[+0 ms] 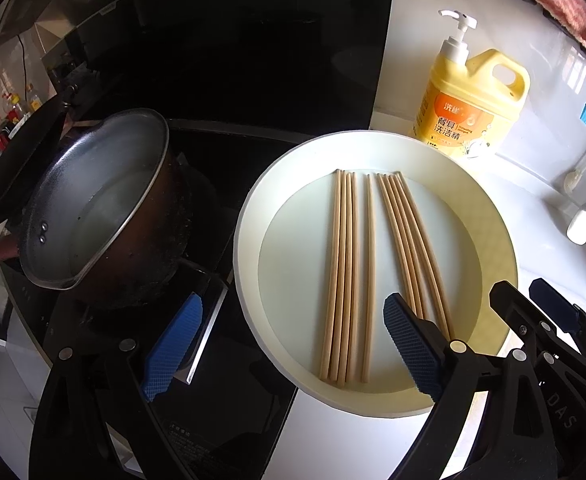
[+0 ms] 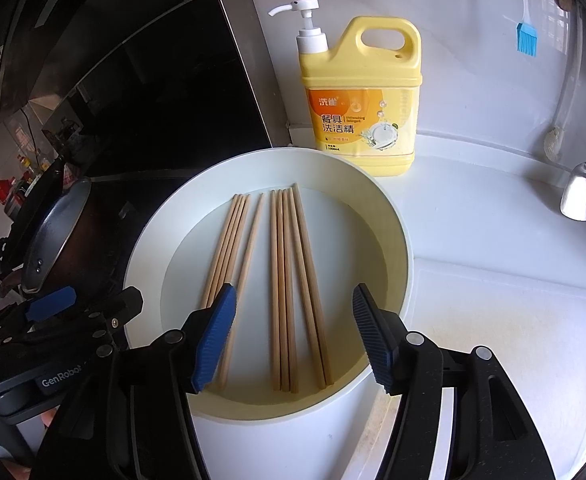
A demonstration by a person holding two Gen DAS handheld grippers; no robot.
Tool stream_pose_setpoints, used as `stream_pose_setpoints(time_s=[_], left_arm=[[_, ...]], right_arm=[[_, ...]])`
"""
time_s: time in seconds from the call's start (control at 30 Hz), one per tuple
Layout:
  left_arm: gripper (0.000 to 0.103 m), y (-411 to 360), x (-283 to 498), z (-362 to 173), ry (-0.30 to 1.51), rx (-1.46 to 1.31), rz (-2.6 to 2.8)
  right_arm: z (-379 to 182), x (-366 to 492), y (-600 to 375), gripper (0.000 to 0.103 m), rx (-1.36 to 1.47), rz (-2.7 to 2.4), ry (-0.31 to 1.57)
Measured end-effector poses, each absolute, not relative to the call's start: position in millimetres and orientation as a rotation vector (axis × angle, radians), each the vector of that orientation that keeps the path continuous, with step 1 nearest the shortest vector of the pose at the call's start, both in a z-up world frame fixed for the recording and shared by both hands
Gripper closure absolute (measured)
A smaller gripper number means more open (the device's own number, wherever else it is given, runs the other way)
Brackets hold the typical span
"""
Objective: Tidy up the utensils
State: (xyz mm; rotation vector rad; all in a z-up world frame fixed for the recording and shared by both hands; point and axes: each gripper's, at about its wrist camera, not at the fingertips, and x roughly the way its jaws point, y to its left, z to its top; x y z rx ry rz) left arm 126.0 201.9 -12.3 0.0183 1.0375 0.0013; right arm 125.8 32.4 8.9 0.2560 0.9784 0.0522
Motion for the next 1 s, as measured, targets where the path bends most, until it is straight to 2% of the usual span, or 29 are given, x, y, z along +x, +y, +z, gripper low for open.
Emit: stream_pose_setpoints(time_s=[1.0], left_arm=[[0.012,199.6,116.4,-4.5,1.027,0.002,0.025]], right_arm=[[13.4,120.2,29.8,0.044,0.258,0.065,0.974]])
